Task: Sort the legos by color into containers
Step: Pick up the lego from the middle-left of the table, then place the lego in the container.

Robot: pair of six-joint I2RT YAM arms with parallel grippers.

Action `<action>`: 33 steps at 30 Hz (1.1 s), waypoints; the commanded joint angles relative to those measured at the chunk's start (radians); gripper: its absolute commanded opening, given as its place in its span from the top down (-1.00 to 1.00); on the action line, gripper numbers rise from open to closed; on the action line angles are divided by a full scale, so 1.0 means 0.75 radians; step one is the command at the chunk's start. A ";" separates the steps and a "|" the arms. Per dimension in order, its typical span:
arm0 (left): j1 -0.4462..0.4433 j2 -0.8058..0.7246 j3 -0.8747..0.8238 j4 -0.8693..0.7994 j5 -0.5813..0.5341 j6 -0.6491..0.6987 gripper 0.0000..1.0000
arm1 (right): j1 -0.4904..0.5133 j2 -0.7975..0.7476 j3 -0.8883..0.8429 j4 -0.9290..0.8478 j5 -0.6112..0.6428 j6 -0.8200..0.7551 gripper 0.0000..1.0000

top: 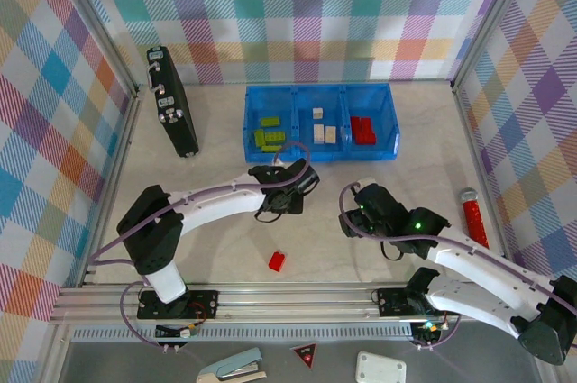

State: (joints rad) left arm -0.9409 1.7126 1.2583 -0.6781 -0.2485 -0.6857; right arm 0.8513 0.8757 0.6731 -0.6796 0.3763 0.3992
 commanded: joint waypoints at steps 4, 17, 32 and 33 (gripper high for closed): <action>0.005 0.153 0.211 -0.048 0.008 0.140 0.03 | -0.001 0.096 0.031 -0.225 0.157 0.356 -0.48; 0.136 0.431 0.693 -0.125 0.066 0.351 0.03 | 0.002 0.070 0.009 -0.325 0.083 0.506 -0.47; 0.234 0.791 1.272 -0.267 -0.154 0.472 0.03 | 0.000 -0.057 -0.012 -0.375 0.058 0.540 -0.46; 0.237 0.807 1.292 -0.261 -0.169 0.475 0.03 | 0.000 -0.058 -0.010 -0.375 0.054 0.538 -0.46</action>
State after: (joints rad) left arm -0.7773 2.2700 2.1559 -0.8539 -0.3031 -0.3611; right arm 0.8513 0.8391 0.6655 -0.9314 0.4294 0.7895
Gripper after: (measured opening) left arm 0.487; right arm 0.731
